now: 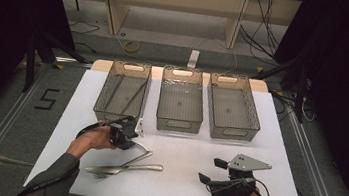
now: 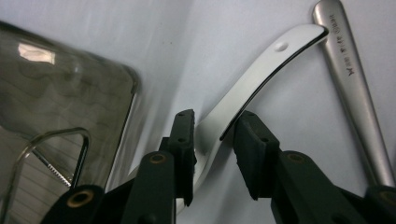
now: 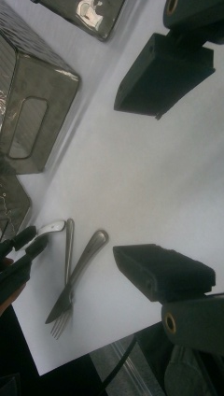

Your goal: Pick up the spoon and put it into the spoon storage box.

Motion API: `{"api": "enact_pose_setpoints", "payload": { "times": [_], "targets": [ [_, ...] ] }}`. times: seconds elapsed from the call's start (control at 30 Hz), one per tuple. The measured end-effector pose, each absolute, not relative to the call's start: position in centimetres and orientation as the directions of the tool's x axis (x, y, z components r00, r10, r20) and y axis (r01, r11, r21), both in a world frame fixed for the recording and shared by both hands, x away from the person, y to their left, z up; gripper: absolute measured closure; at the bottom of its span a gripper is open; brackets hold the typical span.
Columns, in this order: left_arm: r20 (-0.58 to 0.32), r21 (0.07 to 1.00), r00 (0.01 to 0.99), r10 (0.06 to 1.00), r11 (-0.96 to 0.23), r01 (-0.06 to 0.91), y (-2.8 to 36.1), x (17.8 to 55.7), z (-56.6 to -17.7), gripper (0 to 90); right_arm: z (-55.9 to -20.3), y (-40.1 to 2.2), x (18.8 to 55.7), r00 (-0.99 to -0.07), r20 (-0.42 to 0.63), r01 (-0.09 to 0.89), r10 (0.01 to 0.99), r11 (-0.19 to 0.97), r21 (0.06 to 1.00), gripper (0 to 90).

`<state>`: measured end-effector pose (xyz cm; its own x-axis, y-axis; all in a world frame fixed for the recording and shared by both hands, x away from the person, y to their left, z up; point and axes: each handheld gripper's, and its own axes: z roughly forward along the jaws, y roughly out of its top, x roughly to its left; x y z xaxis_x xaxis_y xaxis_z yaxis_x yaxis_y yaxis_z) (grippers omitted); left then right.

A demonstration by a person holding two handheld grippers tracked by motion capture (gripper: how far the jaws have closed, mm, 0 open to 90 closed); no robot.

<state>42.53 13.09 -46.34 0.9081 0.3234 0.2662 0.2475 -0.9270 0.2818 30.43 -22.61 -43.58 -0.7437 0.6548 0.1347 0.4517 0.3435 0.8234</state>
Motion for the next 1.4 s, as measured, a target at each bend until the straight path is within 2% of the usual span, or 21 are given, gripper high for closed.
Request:
{"api": "enact_pose_setpoints", "payload": {
  "times": [0.23, 0.67, 1.4],
  "targets": [
    [0.307, 0.277, 0.890, 0.336, -0.926, 0.254, 12.7, 42.9, -46.4, 79.7, -43.6, -22.6, 30.4, -0.743, 0.135, 0.453, 0.655, 0.344, 0.822, 26.0],
    [0.288, 0.260, 0.890, 0.353, -0.924, 0.282, 12.3, 43.6, -45.9, 83.8, -43.7, -22.5, 30.5, -0.744, 0.137, 0.456, 0.654, 0.346, 0.820, 26.1],
    [0.106, 0.404, 0.811, 0.575, -0.770, 0.493, 14.4, 43.9, -44.1, 84.7, -43.5, -22.7, 30.5, -0.741, 0.138, 0.456, 0.658, 0.341, 0.822, 26.2]
  ]
}}
